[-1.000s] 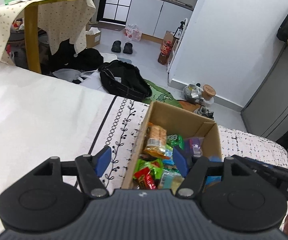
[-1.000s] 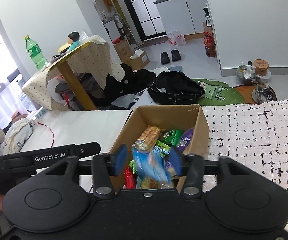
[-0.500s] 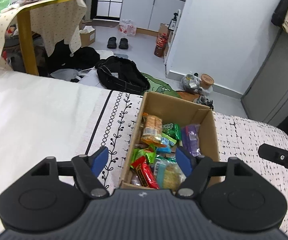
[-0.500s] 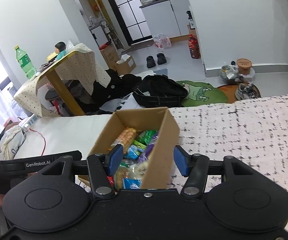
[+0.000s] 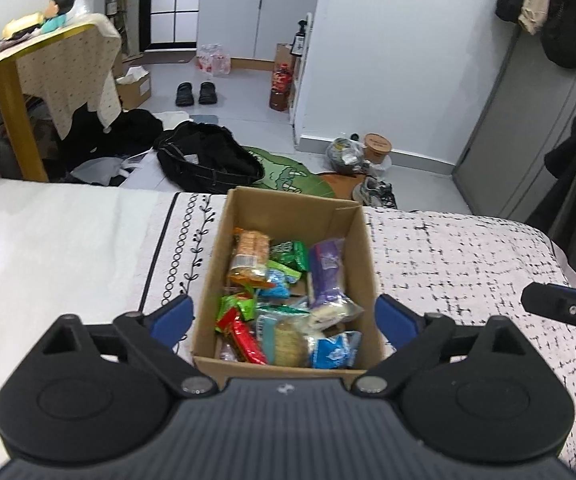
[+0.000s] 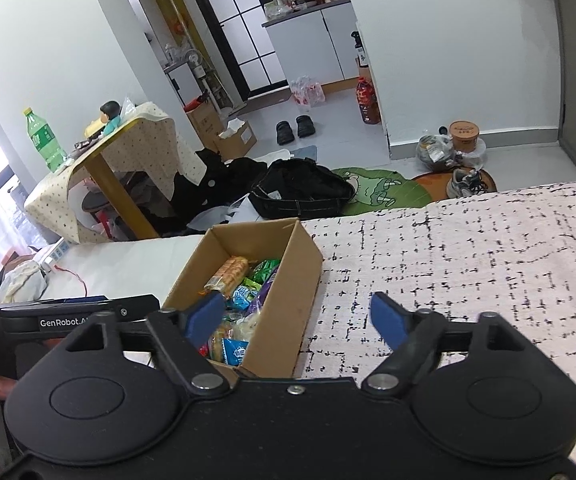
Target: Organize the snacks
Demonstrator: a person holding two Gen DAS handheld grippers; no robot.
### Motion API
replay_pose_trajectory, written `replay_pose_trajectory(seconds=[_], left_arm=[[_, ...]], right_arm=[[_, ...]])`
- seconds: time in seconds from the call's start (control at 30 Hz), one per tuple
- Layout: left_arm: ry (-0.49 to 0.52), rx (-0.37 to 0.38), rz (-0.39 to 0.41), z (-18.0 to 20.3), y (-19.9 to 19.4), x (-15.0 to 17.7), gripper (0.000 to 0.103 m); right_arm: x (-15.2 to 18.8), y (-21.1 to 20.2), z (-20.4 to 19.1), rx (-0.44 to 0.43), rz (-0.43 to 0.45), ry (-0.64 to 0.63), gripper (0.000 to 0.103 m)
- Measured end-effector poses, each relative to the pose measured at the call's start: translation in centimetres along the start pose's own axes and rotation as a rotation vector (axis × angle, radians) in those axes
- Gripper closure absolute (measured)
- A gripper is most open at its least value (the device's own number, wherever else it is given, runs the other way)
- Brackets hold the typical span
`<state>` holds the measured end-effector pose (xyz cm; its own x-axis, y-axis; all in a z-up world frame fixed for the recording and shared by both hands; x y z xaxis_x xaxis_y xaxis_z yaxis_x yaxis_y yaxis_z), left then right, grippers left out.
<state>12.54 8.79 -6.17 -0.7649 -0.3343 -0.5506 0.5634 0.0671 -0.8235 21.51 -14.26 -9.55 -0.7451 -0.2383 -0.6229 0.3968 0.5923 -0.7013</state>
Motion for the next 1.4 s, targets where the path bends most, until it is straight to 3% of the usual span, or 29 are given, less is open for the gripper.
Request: replay_pose_trajectory(seconds=[0.13, 0.27, 1.4], left_arm=[[0.031, -0.002, -0.009, 0.8, -0.8, 0.4, 0.000], [0.033, -0.009, 0.006, 1.0, -2.0, 0.7, 0.000], [0.154, -0.004, 0.042, 4.6, -11.2, 5.3, 0.000]], right_arm=[[0.2, -1.6, 0.4, 0.001, 0.021, -0.002, 0.006], [0.5, -3.0, 0.7, 0.001, 0.036, -0.011, 0.000], [4.5, -11.3, 0.7, -0.037, 0.049, -0.040, 0.000]])
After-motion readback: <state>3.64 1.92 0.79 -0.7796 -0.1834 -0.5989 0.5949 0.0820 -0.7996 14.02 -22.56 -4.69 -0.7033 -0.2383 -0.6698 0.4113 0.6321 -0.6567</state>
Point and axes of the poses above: each gripper's, at about its wrist camera, not at the fingertips, and y roughly the way its jaws point, z to its right, x to its underside, the point moved 3 cm from there along y, roughly the way its jaws point, and after that the axes turned 9 degrees about -z, right-handed, at the moved point
